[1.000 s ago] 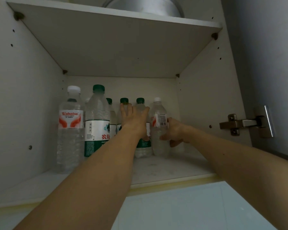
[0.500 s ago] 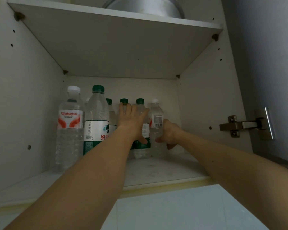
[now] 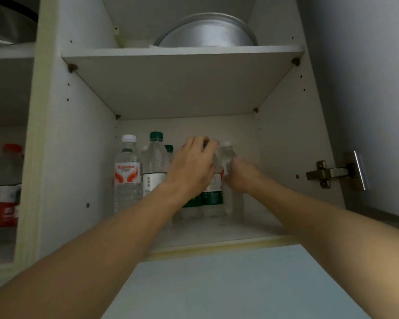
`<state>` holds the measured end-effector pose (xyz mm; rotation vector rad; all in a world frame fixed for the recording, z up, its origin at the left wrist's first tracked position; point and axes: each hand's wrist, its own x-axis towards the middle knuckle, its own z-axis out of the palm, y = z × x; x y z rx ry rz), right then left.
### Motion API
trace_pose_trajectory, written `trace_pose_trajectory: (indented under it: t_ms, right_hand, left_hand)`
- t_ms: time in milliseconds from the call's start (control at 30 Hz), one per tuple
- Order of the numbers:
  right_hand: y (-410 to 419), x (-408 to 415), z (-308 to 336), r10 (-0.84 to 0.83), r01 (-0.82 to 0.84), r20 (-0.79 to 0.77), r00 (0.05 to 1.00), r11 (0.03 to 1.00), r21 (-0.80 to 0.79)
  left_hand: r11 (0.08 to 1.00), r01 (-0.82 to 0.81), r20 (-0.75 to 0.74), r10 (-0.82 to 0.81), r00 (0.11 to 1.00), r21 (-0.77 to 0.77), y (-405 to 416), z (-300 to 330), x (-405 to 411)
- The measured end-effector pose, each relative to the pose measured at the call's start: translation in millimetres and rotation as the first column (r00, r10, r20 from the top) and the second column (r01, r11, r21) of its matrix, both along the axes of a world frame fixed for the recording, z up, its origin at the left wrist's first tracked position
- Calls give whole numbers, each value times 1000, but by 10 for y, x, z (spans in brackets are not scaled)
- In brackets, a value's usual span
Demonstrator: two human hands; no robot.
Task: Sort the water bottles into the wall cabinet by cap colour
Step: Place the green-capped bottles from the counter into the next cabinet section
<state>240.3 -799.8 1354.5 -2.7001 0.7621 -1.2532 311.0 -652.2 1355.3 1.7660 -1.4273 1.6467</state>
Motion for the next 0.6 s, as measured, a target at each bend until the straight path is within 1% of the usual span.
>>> trace_pose_trajectory:
  t_ms: [67,133,200,233,300,333,367,500,600]
  right_hand:
    - [220,-8,8,95,-95,36,995,995,-1]
    - [457,22,-12,223,-223,33,974,975,1]
    - [699,61,-40,343,-344,42,938,938,33]
    - [812,92,-51,390,-393,54,919,918,59]
    - [1006,167,-80,469,-474,75,880,872,119]
    - [1089,211,-94,497,-504,79,864,851,150]
    - [1149,257,-114,524,-530,84,848,827,185]
    - [1327,396,-206,591,-606,153,792,733,308]
    - [1408,487,-256,601,-636,213,770,700,324]
  left_hand:
    - [987,107,34,-104,994,-122,298,-22,-50]
    - [970,142,-39,-152,988,-195,600,-78,-47]
    - [961,112,-198,-165,966,-252,882,-184,-1]
    - [953,86,-293,-174,940,-290,1019,-255,30]
    - [936,43,-463,-212,860,-348,1264,-436,76]
    - [935,26,-510,-216,833,-353,1368,-547,97]
    - [940,6,-530,-198,825,-341,1454,-667,114]
    - [962,-38,-535,-118,837,-272,1624,-991,133]
    - [974,-57,-533,-71,843,-220,1614,-1060,89]
